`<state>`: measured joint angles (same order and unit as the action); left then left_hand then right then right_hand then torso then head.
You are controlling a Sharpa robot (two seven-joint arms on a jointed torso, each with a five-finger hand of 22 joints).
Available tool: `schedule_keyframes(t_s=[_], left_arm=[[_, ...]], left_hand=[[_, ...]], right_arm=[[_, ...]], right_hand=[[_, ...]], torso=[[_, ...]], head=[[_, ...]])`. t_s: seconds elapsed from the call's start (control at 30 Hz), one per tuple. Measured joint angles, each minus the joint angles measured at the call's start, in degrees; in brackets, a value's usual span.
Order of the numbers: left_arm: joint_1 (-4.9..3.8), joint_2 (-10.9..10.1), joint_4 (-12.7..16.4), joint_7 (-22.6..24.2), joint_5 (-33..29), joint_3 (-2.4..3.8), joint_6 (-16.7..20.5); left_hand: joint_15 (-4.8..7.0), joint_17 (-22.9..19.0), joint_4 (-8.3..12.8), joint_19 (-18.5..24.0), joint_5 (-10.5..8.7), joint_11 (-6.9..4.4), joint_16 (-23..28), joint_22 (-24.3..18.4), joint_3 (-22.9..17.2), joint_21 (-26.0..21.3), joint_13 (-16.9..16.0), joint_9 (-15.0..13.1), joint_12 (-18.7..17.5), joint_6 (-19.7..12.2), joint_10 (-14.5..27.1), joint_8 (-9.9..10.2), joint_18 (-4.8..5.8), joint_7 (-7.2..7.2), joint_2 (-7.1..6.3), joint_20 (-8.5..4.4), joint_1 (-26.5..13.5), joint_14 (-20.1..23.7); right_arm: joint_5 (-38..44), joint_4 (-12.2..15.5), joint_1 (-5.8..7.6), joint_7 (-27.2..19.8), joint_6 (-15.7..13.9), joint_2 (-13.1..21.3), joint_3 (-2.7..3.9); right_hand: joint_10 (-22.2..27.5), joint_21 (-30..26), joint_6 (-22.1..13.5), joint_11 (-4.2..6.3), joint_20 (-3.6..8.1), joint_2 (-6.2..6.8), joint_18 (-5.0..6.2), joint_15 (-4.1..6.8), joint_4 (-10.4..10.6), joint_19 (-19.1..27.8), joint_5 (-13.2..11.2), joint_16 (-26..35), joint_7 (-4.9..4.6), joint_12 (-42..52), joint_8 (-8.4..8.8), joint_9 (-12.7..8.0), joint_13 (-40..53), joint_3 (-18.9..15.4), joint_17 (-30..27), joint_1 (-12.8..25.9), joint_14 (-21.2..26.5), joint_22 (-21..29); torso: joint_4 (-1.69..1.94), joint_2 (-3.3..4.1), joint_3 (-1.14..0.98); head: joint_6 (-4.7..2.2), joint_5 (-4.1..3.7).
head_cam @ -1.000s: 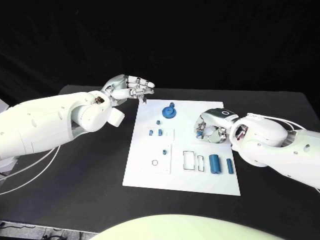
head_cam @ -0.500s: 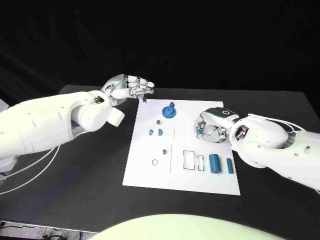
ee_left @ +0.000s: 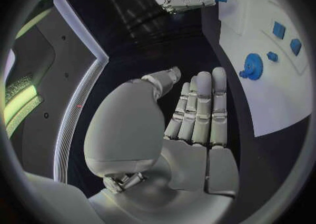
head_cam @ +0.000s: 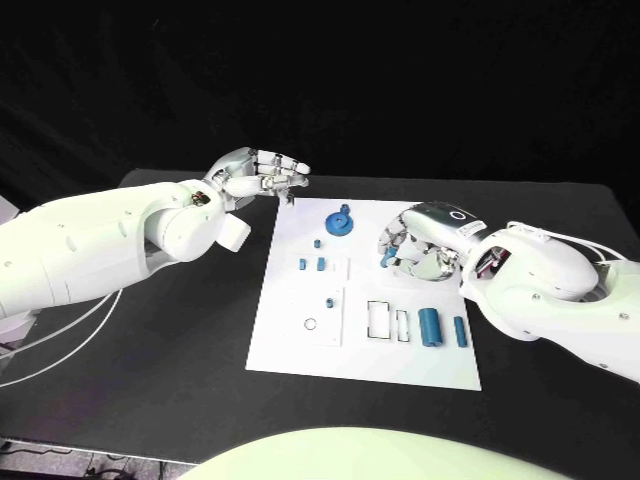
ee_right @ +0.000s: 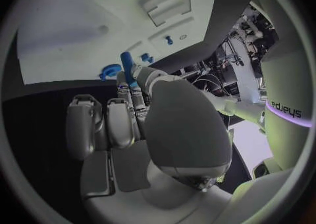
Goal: Assemble the parts on the task board
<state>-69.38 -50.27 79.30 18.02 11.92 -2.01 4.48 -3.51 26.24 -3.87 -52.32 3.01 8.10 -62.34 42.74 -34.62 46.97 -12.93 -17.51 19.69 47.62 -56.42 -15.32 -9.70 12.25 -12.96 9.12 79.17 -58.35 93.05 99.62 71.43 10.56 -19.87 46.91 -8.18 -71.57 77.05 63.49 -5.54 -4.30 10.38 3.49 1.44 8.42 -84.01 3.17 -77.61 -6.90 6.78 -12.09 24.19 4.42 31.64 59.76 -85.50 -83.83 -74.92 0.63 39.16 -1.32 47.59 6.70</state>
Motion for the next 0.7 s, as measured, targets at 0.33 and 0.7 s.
schedule_keyframes(t_s=[0.33,0.7], left_arm=[[0.0,0.4,0.0,0.0,0.0,0.0,0.0],[0.0,0.6,0.1,0.0,0.0,0.0,-0.1]], left_hand=[[0.0,0.0,0.0,0.0,0.0,0.0,0.0,0.0,0.0,0.0,0.0,0.0,0.0,0.0,0.0,0.0,0.0,0.0,0.0,0.0,0.0,0.0],[0.0,0.0,0.0,0.0,0.0,0.0,0.0,0.0,0.0,0.0,0.0,0.0,0.0,0.0,0.0,0.0,0.0,0.0,0.0,0.0,0.0,0.0]], right_arm=[[-0.8,1.7,-2.37,-1.3,-1.6,-6.4,-0.25],[-0.7,0.2,-4.99,-2.5,-2.2,-10.6,-0.88]], right_hand=[[0.0,0.0,-0.1,0.01,0.0,-0.36,-0.01,0.0,0.0,0.0,0.2,0.0,0.08,-0.2,-0.01,0.3,0.0,0.0,-0.2,0.4,0.0,0.0],[0.0,0.0,-0.2,0.01,0.0,-0.36,0.0,0.0,0.0,0.0,0.2,0.0,0.02,-0.6,0.02,0.3,0.0,0.0,-0.4,0.4,0.0,0.0]], torso=[[0.02,0.03,-0.01],[0.14,0.11,0.06]], head=[[0.03,0.39],[0.3,1.27]])
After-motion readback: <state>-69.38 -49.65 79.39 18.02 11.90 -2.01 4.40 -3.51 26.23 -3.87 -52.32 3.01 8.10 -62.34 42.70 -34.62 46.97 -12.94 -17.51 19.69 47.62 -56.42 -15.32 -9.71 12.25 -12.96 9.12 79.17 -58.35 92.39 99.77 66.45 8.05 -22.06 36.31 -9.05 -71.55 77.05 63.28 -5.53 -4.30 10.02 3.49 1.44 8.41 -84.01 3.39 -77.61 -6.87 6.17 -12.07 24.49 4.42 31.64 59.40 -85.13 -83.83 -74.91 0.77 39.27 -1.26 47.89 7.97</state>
